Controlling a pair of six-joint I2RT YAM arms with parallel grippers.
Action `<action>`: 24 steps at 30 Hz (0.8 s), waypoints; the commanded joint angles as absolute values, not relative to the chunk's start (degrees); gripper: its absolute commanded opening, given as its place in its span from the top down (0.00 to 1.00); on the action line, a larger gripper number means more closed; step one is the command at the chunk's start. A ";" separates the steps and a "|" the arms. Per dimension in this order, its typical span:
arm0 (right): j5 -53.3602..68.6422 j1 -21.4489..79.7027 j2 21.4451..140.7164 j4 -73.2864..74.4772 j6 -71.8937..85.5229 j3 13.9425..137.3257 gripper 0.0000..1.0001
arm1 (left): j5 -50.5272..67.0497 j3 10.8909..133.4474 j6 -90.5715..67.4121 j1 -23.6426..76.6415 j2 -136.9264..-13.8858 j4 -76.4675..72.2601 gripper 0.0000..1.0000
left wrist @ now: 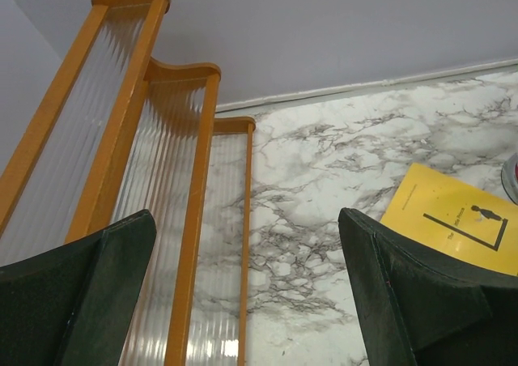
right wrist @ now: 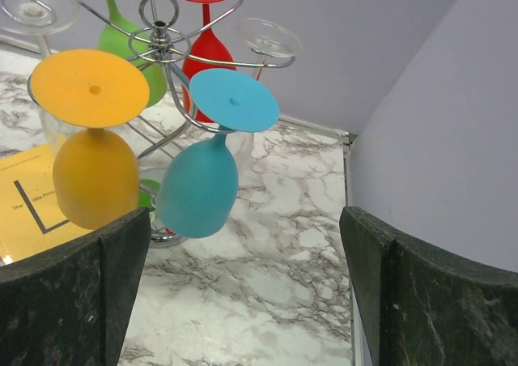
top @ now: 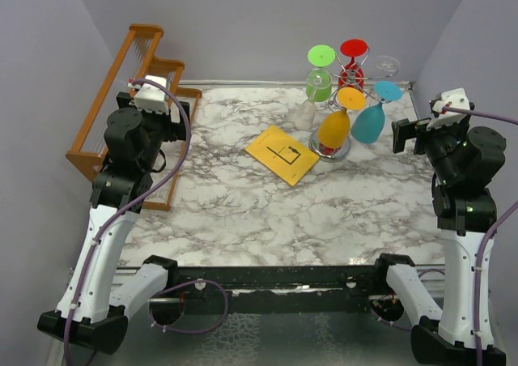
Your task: Place the wine glass upside down on the wine glass rack
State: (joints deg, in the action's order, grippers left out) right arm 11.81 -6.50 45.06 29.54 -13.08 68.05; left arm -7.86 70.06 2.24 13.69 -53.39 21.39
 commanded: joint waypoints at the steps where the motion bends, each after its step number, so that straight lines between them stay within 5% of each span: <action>1: 13.61 -6.86 44.23 30.05 -12.38 68.69 0.00 | -5.49 72.28 1.99 12.68 -51.78 22.04 0.01; 24: 13.86 -6.86 44.60 30.61 -12.40 69.43 0.00 | -2.72 73.01 2.63 12.34 -52.81 22.50 0.01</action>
